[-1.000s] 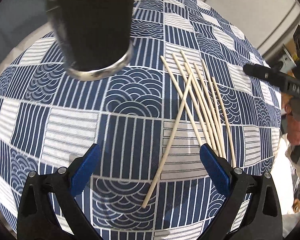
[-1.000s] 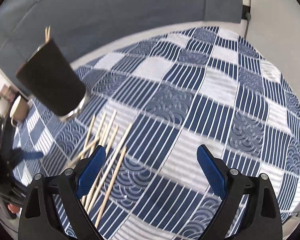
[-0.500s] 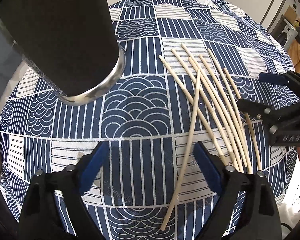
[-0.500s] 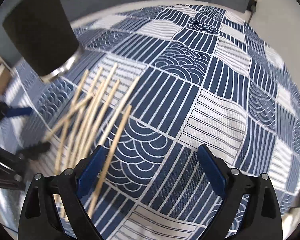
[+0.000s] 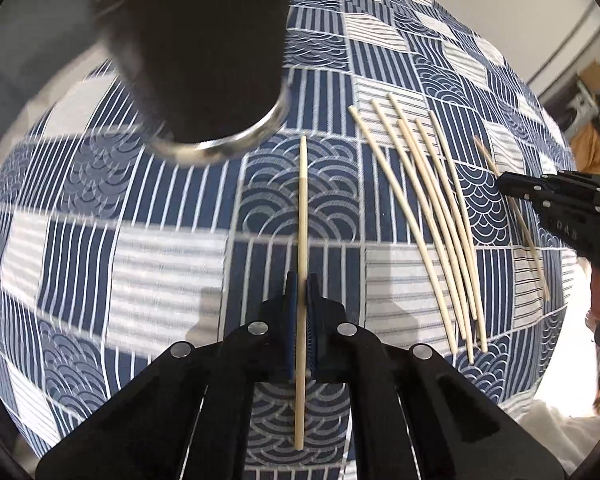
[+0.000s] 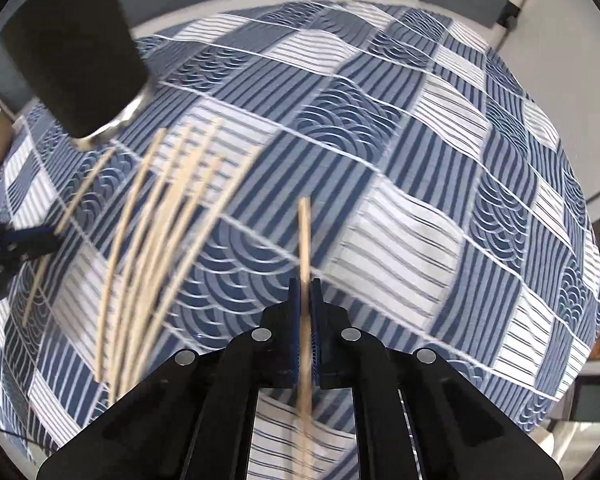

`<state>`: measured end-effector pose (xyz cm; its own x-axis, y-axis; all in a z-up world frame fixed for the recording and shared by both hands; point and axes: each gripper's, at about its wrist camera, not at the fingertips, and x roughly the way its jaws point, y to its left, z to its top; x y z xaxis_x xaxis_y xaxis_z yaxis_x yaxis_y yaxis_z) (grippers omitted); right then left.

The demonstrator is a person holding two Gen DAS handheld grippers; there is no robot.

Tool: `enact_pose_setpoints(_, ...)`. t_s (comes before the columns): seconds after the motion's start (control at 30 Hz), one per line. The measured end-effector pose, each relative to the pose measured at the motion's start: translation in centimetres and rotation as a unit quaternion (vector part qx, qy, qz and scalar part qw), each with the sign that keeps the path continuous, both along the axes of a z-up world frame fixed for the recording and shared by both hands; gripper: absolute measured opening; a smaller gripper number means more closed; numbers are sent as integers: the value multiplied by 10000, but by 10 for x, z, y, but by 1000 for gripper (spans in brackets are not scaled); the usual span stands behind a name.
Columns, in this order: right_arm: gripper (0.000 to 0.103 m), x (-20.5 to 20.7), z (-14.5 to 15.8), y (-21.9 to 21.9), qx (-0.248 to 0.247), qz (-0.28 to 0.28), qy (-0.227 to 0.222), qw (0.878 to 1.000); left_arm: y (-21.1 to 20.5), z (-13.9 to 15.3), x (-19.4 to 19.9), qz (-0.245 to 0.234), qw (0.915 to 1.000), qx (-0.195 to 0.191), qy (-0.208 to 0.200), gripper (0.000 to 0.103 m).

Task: Organize utensils
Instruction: 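Close the left tool on one stick while the right tool grasps another stick, then raise the left tool's stick over the black cup while the right tool carries its stick there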

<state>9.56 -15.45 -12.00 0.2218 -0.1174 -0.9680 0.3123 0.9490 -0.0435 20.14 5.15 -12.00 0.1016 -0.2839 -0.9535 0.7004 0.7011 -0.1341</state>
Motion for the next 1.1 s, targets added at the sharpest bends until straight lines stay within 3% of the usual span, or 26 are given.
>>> enact_pose_setpoints(0.3,5,-3,15,-64,14,-189,-19,9998,62,8,-6,1023,9945,121,180,5)
enact_pose_setpoints(0.5,5,23,55,-102,-203,-136,-447,9987,104,38,-5,1686,9855,175,-55,5)
enact_pose_setpoints(0.8,5,81,125,-126,-249,310,-1268,9911,141,125,7,2628,9609,24,-873,5)
enact_pose_setpoints(1.0,5,119,171,-122,164,686,-1931,9786,141,187,15,3068,9397,-267,-1487,5)
enact_pose_setpoints(1.1,5,135,188,-112,386,952,-2304,9677,130,208,18,3116,9347,-417,-1658,5)
